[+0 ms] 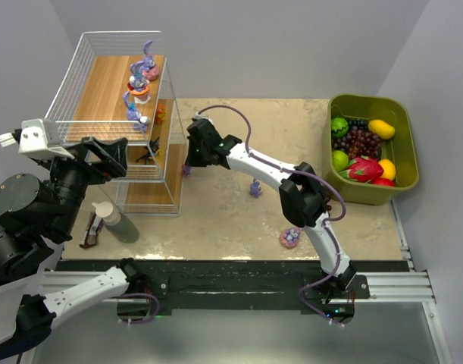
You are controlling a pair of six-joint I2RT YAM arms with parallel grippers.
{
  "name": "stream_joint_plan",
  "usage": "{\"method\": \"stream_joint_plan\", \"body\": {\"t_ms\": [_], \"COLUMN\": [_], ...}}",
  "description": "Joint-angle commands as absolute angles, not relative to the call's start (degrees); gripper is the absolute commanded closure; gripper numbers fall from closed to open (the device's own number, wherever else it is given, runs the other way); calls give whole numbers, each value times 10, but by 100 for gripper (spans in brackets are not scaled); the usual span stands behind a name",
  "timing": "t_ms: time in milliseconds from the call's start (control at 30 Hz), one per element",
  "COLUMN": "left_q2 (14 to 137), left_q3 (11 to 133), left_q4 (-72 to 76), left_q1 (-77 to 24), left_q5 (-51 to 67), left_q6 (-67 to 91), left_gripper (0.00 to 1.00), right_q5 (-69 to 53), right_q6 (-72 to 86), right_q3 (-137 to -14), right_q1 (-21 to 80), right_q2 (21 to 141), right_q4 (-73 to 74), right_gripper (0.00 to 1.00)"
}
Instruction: Place and organize the plastic toys onto the shelf
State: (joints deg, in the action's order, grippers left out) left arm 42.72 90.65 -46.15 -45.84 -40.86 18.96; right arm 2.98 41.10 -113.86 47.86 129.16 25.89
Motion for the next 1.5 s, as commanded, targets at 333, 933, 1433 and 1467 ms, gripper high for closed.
{"method": "stream_joint_plan", "body": {"t_ms": [333, 933, 1433, 1467], "left_q2": [432, 418, 416, 416], "left_q3": [920, 923, 923, 923], "left_q4": [-468, -484, -488, -488], "left_q1": [-460, -460, -460, -460], "left_q5": [-461, -467, -470, -471], "left_q6": [177, 180, 177, 177], "left_gripper": [0, 1, 1, 1], "right_q5": [54, 76, 94, 98], "right_q6": [357, 341, 323, 322], "right_q3": [-1259, -1317, -1354, -1363], "right_q1": [475, 475, 475, 475], "right_q2": [1342, 1395, 1426, 1428], "right_q4": [183, 190, 214, 223], "right_gripper": [100, 100, 98, 98]}}
